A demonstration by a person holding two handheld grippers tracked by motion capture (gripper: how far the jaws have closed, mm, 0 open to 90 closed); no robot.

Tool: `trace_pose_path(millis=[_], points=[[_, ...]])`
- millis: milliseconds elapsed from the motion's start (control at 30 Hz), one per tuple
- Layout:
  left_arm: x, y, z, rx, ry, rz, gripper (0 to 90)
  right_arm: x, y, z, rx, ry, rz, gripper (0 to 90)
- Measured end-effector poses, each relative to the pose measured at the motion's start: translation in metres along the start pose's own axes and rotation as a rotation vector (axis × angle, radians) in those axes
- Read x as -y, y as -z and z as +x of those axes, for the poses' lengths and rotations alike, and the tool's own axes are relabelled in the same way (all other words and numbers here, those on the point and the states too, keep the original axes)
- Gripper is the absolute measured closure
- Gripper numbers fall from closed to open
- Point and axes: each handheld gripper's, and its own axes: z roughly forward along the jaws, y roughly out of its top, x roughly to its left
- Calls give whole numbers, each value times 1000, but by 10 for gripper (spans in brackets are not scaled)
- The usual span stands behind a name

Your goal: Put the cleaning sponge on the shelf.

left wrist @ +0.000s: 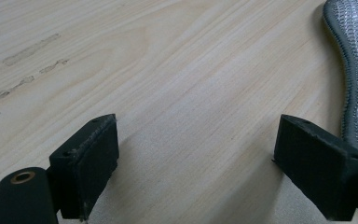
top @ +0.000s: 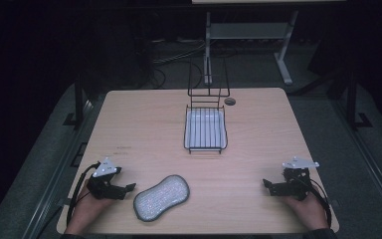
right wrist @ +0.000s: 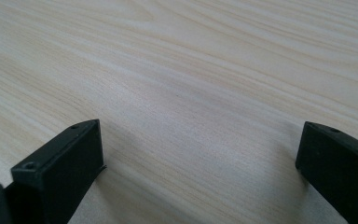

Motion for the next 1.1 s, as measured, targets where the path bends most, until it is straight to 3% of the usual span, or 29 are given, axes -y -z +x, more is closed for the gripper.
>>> trace_pose_path(millis=[833,1100], points=[[-1,0,0,-2,5,3,143,0,0,0,4,-6,0,0],[-10,10,-8,11,12,-19,150,0,0,0,4,-5,1,0]])
